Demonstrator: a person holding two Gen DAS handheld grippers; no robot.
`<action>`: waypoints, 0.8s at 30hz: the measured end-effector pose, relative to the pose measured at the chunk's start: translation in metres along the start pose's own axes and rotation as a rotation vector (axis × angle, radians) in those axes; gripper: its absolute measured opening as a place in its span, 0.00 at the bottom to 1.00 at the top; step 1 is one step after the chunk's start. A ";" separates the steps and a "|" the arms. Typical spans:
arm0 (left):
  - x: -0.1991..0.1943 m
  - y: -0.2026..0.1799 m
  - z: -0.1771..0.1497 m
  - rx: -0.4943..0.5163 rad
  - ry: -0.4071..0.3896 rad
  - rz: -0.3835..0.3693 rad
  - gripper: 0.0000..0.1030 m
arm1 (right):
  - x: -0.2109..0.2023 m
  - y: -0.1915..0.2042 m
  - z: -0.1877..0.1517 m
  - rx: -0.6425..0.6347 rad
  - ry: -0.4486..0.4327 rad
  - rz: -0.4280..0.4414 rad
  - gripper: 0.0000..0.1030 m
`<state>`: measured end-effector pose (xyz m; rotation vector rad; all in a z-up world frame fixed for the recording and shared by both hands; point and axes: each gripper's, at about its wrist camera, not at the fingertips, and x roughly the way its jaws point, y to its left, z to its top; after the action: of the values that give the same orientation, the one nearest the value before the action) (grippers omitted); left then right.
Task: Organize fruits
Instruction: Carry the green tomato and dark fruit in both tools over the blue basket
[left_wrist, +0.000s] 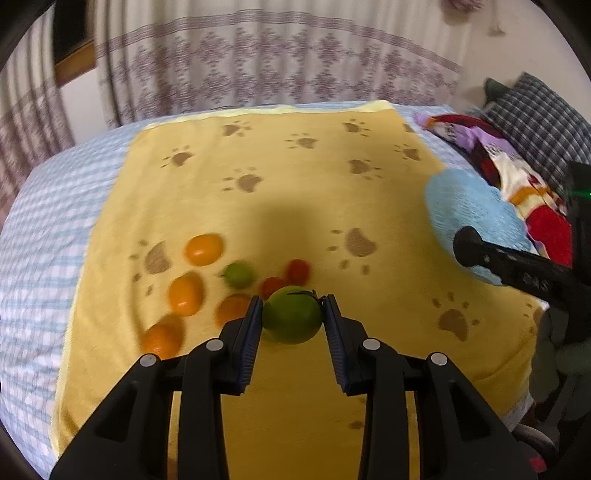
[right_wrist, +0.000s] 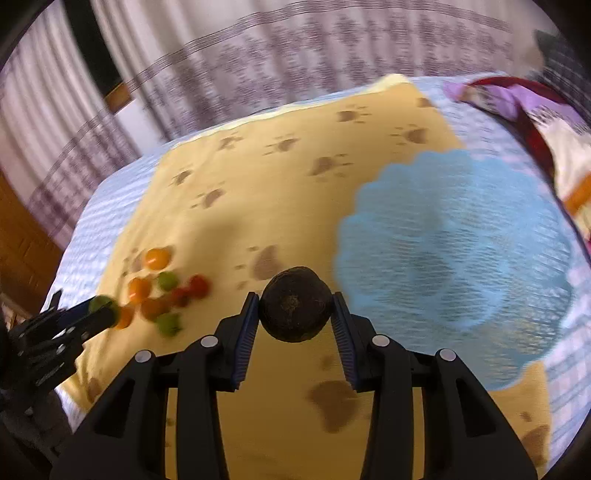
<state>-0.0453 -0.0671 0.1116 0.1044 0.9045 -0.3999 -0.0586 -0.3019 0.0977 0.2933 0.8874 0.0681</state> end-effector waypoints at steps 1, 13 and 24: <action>0.003 -0.008 0.002 0.012 0.007 -0.016 0.33 | -0.002 -0.012 0.000 0.027 -0.005 -0.019 0.40; 0.025 -0.082 0.039 0.131 0.004 -0.119 0.33 | -0.007 -0.085 0.007 0.176 -0.036 -0.199 0.40; 0.062 -0.135 0.060 0.215 0.028 -0.184 0.33 | -0.005 -0.103 0.011 0.210 -0.042 -0.239 0.40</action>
<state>-0.0176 -0.2247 0.1111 0.2256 0.9001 -0.6683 -0.0594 -0.4041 0.0789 0.3810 0.8840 -0.2532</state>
